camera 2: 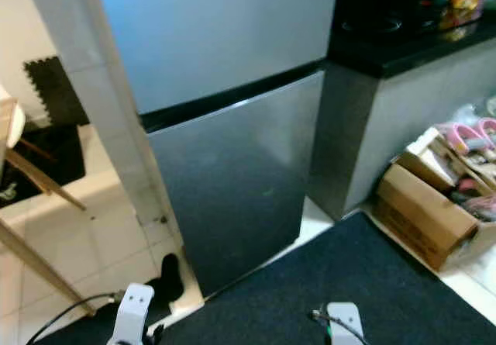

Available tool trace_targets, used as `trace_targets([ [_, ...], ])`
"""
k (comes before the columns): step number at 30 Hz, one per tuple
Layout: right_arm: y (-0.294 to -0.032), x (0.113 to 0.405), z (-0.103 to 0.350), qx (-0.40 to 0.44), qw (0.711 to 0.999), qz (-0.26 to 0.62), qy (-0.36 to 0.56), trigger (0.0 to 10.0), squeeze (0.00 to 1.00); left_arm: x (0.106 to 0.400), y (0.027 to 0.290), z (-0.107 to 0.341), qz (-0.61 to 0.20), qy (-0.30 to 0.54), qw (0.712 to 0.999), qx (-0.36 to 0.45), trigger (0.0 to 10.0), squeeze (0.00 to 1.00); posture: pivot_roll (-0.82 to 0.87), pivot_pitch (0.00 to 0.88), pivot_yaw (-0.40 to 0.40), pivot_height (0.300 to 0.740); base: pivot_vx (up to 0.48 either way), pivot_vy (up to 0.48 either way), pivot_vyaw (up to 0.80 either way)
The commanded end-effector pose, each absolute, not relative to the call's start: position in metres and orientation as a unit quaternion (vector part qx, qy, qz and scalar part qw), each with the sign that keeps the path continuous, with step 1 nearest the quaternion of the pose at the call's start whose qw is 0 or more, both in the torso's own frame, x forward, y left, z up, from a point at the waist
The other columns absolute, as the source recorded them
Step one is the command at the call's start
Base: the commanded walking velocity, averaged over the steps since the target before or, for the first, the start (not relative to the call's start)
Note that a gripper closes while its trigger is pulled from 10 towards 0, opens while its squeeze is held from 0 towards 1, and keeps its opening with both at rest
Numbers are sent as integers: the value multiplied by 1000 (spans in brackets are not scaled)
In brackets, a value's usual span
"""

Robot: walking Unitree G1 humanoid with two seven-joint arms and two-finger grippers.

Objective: Restocking fridge

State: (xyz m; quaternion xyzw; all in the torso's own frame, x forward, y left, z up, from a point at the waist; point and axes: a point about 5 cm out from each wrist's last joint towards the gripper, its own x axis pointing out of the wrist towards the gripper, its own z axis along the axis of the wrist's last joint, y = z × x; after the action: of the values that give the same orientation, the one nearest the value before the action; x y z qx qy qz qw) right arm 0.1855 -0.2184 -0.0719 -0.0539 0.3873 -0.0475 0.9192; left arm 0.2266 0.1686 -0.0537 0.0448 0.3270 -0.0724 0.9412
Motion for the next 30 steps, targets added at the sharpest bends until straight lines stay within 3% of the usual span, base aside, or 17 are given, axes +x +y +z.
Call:
trace_targets([
  [1,-209,187,-72,-48,922,-36,382,10000,0,225,174,-54,-57,326,943,42,10000,0,-97,27,55,740,0,0,0],
  [18,-202,188,-73,-71,923,-3,378,10000,0,225,181,-51,-41,308,949,43,10000,0,-90,40,54,740,0,0,0],
  [30,-202,186,-74,-70,922,-5,380,10000,0,228,177,-49,-45,303,951,42,10000,0,-93,42,56,740,313,0,0],
])
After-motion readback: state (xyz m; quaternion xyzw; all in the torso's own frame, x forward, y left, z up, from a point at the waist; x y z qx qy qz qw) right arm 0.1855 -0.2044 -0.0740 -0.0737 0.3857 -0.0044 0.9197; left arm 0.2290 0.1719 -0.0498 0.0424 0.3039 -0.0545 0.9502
